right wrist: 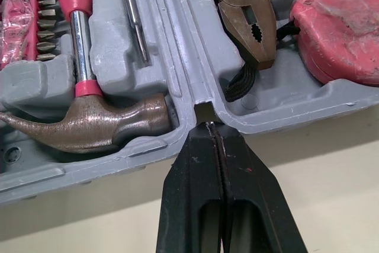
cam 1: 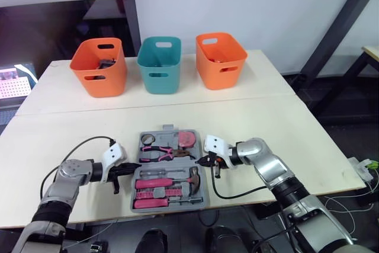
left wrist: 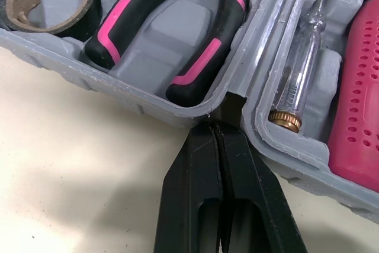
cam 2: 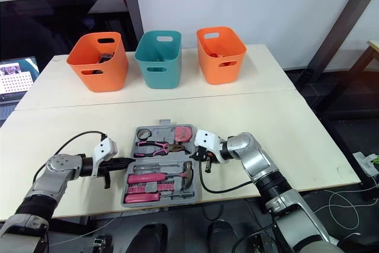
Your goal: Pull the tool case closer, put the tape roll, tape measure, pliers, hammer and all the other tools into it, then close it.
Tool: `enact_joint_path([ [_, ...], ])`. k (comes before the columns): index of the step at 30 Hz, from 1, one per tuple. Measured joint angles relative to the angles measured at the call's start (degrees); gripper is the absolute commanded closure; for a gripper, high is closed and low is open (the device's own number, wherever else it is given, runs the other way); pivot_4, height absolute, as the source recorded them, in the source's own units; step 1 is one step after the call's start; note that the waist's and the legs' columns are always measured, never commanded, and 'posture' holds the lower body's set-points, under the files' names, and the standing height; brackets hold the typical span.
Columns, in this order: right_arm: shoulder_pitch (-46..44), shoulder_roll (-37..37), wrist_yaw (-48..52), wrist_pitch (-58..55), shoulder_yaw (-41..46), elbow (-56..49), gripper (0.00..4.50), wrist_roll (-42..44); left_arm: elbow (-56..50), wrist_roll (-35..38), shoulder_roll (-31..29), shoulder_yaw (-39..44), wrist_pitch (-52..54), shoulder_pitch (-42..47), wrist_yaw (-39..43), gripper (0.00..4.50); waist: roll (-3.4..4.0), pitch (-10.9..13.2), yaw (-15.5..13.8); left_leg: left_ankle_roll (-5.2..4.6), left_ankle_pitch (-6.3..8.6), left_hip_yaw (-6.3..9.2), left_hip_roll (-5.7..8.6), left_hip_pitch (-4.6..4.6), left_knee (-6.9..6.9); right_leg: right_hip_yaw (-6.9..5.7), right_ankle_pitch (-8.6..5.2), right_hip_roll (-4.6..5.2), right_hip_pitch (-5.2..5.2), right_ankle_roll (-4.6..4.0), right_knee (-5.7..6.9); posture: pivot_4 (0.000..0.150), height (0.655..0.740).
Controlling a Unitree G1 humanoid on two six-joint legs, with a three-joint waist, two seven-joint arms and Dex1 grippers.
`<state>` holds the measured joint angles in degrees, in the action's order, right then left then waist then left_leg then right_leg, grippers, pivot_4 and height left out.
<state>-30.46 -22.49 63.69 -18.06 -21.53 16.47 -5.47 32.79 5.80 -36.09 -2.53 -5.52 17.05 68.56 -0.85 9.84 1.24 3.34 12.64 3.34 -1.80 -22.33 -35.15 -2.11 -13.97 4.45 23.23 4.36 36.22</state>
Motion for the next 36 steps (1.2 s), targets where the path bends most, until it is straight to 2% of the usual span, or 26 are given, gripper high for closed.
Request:
enact_joint_path([
  [11, -1.6, 0.2, -0.1, 1.0, -0.4, 2.6, 4.5, 0.4, -0.6, 1.7, -2.5, 0.0, 1.2, -1.1, 1.7, 4.48, 0.0, 0.0, 0.8, 0.0, 0.0, 0.01, -0.01, 0.01, 0.01, 0.0, -0.01, -0.01, 0.02, -0.02, 0.0, 0.15, 0.74],
  [17, -1.7, -3.3, 0.4, -1.2, 1.9, 3.0, 4.5, 2.3, 2.1, 3.4, -8.0, 2.2, 2.5, -1.2, 4.1, 4.48, -0.03, 0.1, 1.2, 0.0, 0.0, 0.0, -0.02, -0.13, 0.03, 0.01, 0.01, -0.01, 0.2, -0.05, 0.02, 0.15, 0.74],
  [20, -1.5, -4.8, 0.8, -5.8, 5.0, 0.3, 4.5, 5.2, -0.5, 6.9, -9.5, 5.2, 4.8, -2.6, 6.3, 4.48, -0.01, 0.1, 1.0, 0.0, 0.0, 0.0, -0.01, -0.19, 0.04, 0.01, 0.01, 0.01, 0.22, -0.05, -0.01, 0.15, 0.74],
  [23, -1.6, -4.5, 0.3, -12.3, 9.1, -3.0, 3.71, 9.6, -8.6, 13.3, -9.3, 7.4, 9.6, -5.2, 9.8, 4.5, -0.03, 0.1, 0.7, 0.01, 0.0, 0.0, -0.01, -0.22, 0.03, 0.01, 0.01, 0.05, 0.21, -0.06, -0.04, 0.15, 0.74],
  [26, -2.5, -2.6, -2.3, -20.9, 13.6, -3.9, 2.27, 14.3, -19.1, 18.7, -9.3, 7.4, 15.6, -9.0, 12.7, 4.5, 0.01, 0.1, 0.7, 0.01, 0.01, -0.04, 0.0, -0.21, 0.03, 0.04, 0.0, 0.1, 0.2, -0.1, -0.07, 0.15, 0.74],
  [30, -6.2, 1.4, -8.6, -31.3, 19.0, -0.5, 0.3, 18.5, -28.1, 18.5, -8.5, 2.6, 18.4, -12.9, 13.4, 4.5, 0.06, 0.1, 0.8, 0.01, 0.0, -0.05, 0.0, -0.2, 0.02, 0.05, 0.02, 0.09, 0.23, -0.2, -0.08, 0.15, 0.74],
  [31, -7.4, 2.6, -10.6, -33.5, 20.6, 1.4, 0.08, 19.5, -29.5, 18.1, -7.7, 1.3, 18.6, -13.4, 12.6, 4.5, 0.06, 0.2, 0.8, 0.01, 0.0, -0.04, -0.01, -0.2, 0.02, 0.05, 0.03, 0.08, 0.24, -0.22, -0.08, 0.15, 0.74],
  [36, -10.8, 6.8, -17.4, -38.1, 24.8, 9.4, 0.08, 22.1, -31.2, 13.5, -3.3, -4.1, 17.6, -14.6, 7.7, 4.5, 0.08, 0.2, 0.8, 0.0, 0.0, -0.05, 0.0, -0.24, 0.03, 0.06, 0.03, 0.06, 0.26, -0.22, -0.08, 0.15, 0.74],
])
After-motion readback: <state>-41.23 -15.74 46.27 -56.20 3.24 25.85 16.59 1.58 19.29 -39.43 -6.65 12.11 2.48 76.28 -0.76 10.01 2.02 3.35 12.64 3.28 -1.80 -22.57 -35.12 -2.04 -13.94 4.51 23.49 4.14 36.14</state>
